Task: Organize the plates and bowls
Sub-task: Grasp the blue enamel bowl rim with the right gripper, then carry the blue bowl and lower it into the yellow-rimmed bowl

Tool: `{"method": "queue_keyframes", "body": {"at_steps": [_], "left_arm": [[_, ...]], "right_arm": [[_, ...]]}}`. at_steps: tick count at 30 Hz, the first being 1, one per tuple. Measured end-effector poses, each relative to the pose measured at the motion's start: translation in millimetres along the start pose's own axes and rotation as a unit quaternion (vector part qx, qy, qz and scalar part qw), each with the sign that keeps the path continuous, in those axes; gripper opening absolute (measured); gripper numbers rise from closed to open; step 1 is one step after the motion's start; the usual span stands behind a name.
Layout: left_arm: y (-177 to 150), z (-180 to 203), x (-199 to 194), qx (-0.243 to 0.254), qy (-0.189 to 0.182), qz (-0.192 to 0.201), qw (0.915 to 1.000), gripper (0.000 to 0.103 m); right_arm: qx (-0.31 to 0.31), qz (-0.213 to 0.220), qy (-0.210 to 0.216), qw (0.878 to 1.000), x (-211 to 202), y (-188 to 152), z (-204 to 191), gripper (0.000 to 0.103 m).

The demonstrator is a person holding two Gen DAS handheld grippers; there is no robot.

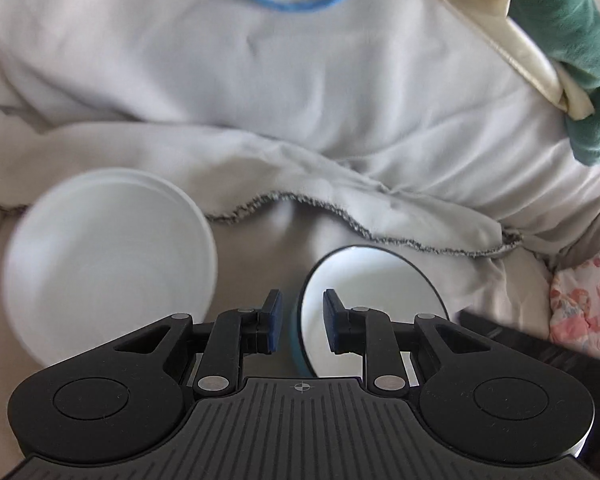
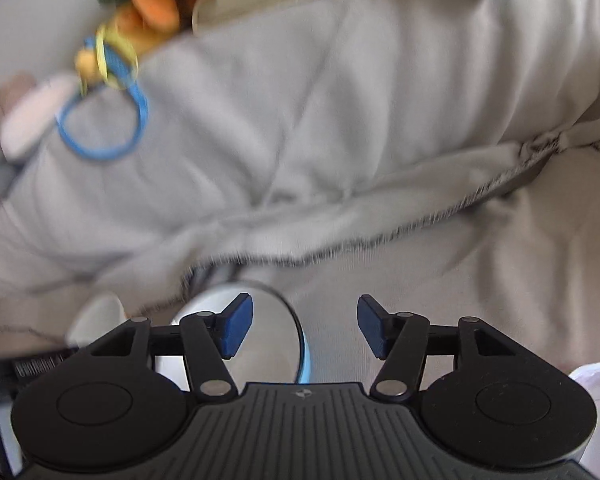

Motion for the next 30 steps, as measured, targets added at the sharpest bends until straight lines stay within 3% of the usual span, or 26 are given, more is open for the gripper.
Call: {"method": "queue_keyframes", "body": {"at_steps": [4, 7, 15, 19, 20, 24, 30], "left_arm": [[-8, 0, 29, 0.015, 0.026, -0.02, 0.9994, 0.025], [-14, -1, 43, 0.018, 0.022, -0.034, 0.999, 0.027], [-22, 0, 41, 0.012, 0.007, -0.047, 0.9988, 0.027], [-28, 13, 40, 0.015, -0.041, -0.073, 0.9964, 0.032], [-30, 16, 43, 0.019, -0.041, -0.074, 0.9962, 0.029], [-34, 17, 60, 0.052, -0.018, -0.062, 0.9965, 0.029], [-32, 6, 70, 0.023, -0.033, -0.073, 0.9965, 0.025]], "right_arm": [[0.021, -0.074, 0.05, 0.996, 38, -13, -2, 0.057], [0.027, -0.112, 0.077, 0.99, 52, -19, -6, 0.041], [0.009, -0.099, 0.079, 0.992, 37, -23, -4, 0.039], [-0.031, -0.046, 0.032, 0.998, 21, -19, 4, 0.04], [-0.032, -0.042, 0.023, 0.998, 23, -19, 7, 0.04], [0.007, -0.083, 0.053, 0.995, 43, -17, 21, 0.04], [-0.001, -0.097, 0.057, 0.994, 52, -25, 15, 0.04]]}}
Point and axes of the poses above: each gripper's, at about its wrist camera, not at the fingertips, and x roughly the way its jaws point, z to its right, y to its top, the point moved 2 cm from there along x, roughly the way its jaws point, and after that the axes turned 13 degrees about -y, right-handed, at the moved point
